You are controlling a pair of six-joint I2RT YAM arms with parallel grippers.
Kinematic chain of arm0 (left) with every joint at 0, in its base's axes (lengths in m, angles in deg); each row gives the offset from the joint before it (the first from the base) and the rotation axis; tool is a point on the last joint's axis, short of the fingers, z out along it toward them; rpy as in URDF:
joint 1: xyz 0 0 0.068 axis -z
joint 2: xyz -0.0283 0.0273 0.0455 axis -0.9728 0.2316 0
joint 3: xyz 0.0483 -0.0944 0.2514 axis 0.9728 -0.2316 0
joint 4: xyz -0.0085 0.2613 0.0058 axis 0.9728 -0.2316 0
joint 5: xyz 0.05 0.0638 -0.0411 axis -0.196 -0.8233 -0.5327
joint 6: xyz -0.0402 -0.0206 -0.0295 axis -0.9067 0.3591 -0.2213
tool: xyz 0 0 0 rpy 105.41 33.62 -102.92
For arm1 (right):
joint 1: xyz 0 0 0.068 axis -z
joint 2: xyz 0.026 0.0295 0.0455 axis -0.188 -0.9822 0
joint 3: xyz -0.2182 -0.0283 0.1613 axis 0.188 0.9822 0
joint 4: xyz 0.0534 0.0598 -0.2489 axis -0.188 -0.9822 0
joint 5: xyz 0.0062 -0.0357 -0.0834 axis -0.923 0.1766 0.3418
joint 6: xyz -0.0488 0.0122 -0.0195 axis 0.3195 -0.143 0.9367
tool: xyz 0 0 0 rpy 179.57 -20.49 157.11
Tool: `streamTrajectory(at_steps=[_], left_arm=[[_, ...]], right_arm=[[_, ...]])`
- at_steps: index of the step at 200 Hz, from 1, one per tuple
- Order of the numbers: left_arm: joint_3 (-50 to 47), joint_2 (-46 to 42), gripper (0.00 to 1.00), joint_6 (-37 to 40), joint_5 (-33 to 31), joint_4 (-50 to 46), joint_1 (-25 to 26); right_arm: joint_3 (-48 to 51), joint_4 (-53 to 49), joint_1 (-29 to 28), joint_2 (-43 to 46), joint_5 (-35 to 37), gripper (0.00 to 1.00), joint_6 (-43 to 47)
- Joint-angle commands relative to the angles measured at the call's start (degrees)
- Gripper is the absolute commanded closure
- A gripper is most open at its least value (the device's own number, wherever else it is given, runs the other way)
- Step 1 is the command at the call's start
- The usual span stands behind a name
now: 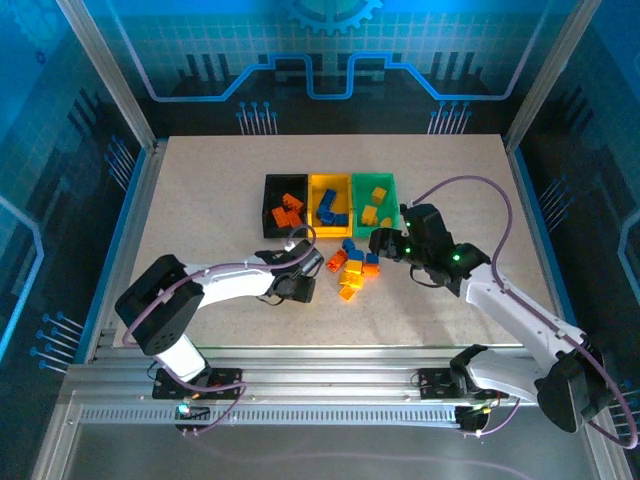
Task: Sort the legos into containers by color
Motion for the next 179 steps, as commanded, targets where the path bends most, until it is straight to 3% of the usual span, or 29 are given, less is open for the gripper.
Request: streamTrajectory(at_steps=[1, 38, 73, 104, 134, 179], left_arm=[[1.04, 1.42, 0.50, 0.80, -1.53, -0.69, 0.59], [0.55, 0.10, 0.68, 0.14, -1.47, -0.66, 0.60], [0.75, -8.85, 0.70, -1.42, -2.02, -1.33, -0.35], [4.02, -14.98, 0.70, -1.79, -1.08, 1.31, -7.52], [12.06, -8.92, 0.70, -0.33, 0.11, 2.68, -15.05], [25.20, 4.12, 0.73, 1.35, -2.61, 2.57, -18.65]], right_arm=[[0.50, 0.19, 1.27, 1.65, 0.11, 0.33, -0.77], [0.44, 0.03, 1.83, 2.33, 0.00, 0.33, -1.03], [0.50, 0.05, 2.00, 2.73, -0.38, 0.33, -1.37], [1.10, 0.55, 2.27, 2.37, -0.30, 0.32, -1.94], [1.06, 0.60, 2.45, 1.48, -0.62, 0.32, -2.29], [0.91, -0.04, 2.90, 1.52, -1.15, 0.32, -2.23]])
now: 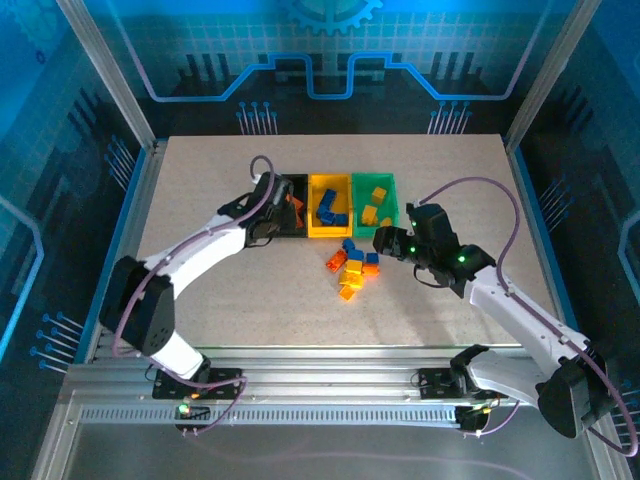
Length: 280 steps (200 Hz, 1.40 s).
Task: Sort the legos into containers by color
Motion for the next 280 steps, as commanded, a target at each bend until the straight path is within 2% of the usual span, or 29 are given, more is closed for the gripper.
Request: streamTrajectory(at_steps=[1, 44, 57, 67, 81, 102, 125, 167, 192, 205, 237, 250, 280], left_arm=[[6.08, 5.54, 0.73, 1.43, -1.55, -0.37, -1.43], [16.56, 16.04, 0.72, 1.71, -2.43, -4.08, -3.39], [18.49, 18.27, 0.67, 1.47, -2.14, -5.33, -4.05], [19.12, 19.10, 0.61, 1.36, -1.64, -5.49, -4.26], [19.93, 19.55, 0.47, 1.46, -1.10, -5.85, -4.24], [20.04, 18.07, 0.19, 1.06, -0.04, -5.67, -4.22], [18.33, 13.47, 0.01, 0.36, 2.28, -4.46, -4.05], [11.10, 1.57, 0.01, 0.34, 4.24, -0.83, -0.92], [3.63, -4.59, 0.01, 0.41, 10.30, 3.88, 2.15], [0.04, -6.59, 0.03, 1.21, 11.37, 5.68, 4.97], [-5.56, -6.41, 0.14, 3.08, 9.91, 4.57, 12.38], [-8.01, -5.55, 0.14, 3.70, 7.92, 4.73, 15.05], [-11.42, -1.39, 0.17, 5.11, 8.15, 7.55, 18.57]], right_arm=[[0.23, -0.05, 1.06, 0.03, -0.37, 0.32, -0.83], [0.35, -1.54, 1.18, 0.82, -0.50, 0.32, -0.35], [0.34, -2.03, 1.25, 1.33, -0.40, 0.32, -0.32], [0.37, -2.34, 1.34, 1.82, -0.27, 0.32, -0.27], [0.38, -2.60, 1.39, 2.52, -0.18, 0.32, -0.23], [-0.02, -2.79, 1.53, 2.93, -0.27, 0.31, -0.07], [-0.35, -2.86, 1.75, 2.78, -0.42, 0.31, 0.09], [0.02, -2.69, 2.11, 2.76, -0.63, 0.30, 0.23], [0.45, -2.71, 2.45, 2.68, -0.62, 0.30, 0.28], [0.98, -2.66, 2.50, 2.75, -0.62, 0.30, 0.32], [2.46, -2.44, 2.94, 3.37, -0.82, 0.30, 0.00], [3.02, -2.37, 3.08, 3.93, -0.82, 0.30, -0.09], [3.49, -2.34, 3.28, 4.59, -0.96, 0.30, -0.19]])
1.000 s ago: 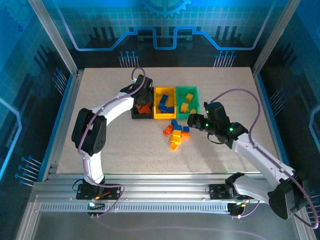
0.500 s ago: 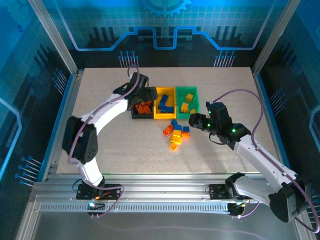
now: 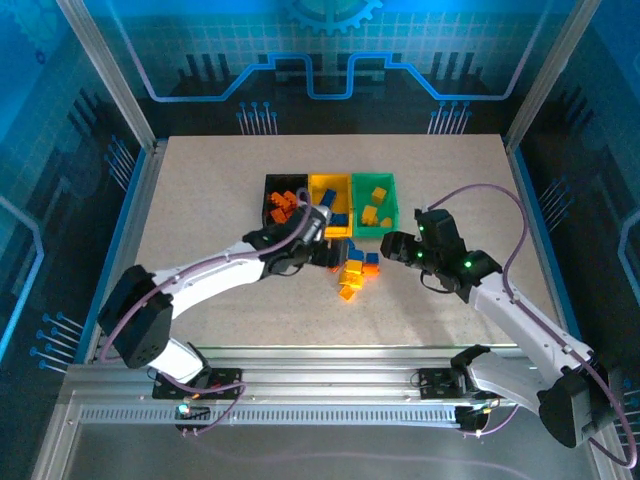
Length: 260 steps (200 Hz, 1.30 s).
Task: Sort the legos into containers by color
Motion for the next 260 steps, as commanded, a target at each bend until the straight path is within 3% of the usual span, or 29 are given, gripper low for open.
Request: streamTrajectory(at_steps=[1, 78, 108, 148, 210, 260], left_arm=[[-1.99, 3.07, 0.17, 2.53, -0.54, 2.46, 1.78], [1.81, 14.94, 0.27, 7.08, -4.33, 5.35, 1.85], [2.78, 16.29, 0.33, 6.66, -5.27, 5.16, 1.01], [4.16, 17.71, 0.34, 6.99, -5.46, 4.92, 0.33], [5.99, 20.83, 0.49, 6.67, -4.08, 4.37, 0.11], [2.92, 16.74, 0.65, 4.38, -3.30, 4.70, 0.49]], right_arm=[[0.46, -0.18, 0.95, 1.54, -0.53, 0.30, -0.15], [0.94, -1.76, 1.31, 4.59, -0.10, 0.30, 0.07], [0.96, -2.03, 1.57, 5.32, -0.24, 0.30, 0.15], [1.21, -1.37, 1.76, 5.19, -0.71, 0.30, -0.01], [1.49, -1.31, 2.62, 5.32, -1.24, 0.30, 0.16], [1.78, -0.96, 3.17, 5.24, -1.54, 0.30, 0.04]])
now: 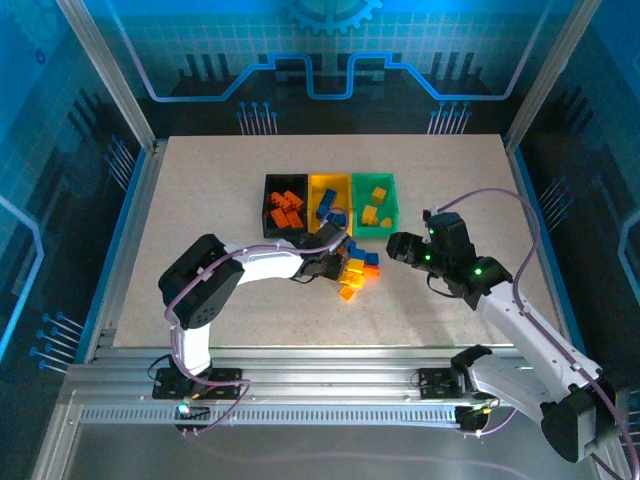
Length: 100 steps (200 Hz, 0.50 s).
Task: Sort the legos into containers by color
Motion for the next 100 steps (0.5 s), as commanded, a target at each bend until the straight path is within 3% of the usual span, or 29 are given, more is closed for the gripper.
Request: streamTrajectory(at_steps=[1, 38, 63, 100], left_arm=[[-1.83, -3.41, 0.65, -1.60, 0.97, -0.34, 0.08], [-9.85, -14.57, 0.72, -6.44, 1.21, -0.09, 1.06], [-12.50, -23.69, 0.74, -8.46, -1.85, -2.77, 0.39], [-7.73, -27.87, 0.78, -9.19, -2.10, -7.53, -9.85]], right_arm=[[0.87, 0.10, 1.33, 0.78, -0.36, 0.30, 0.04], [1.36, 0.49, 1.53, 0.78, -0.91, 0.30, -0.10], [1.66, 0.95, 1.71, 0.78, -1.30, 0.30, -0.40], [1.76, 0.97, 1.96, 0.61, -0.94, 0.30, -0.29]])
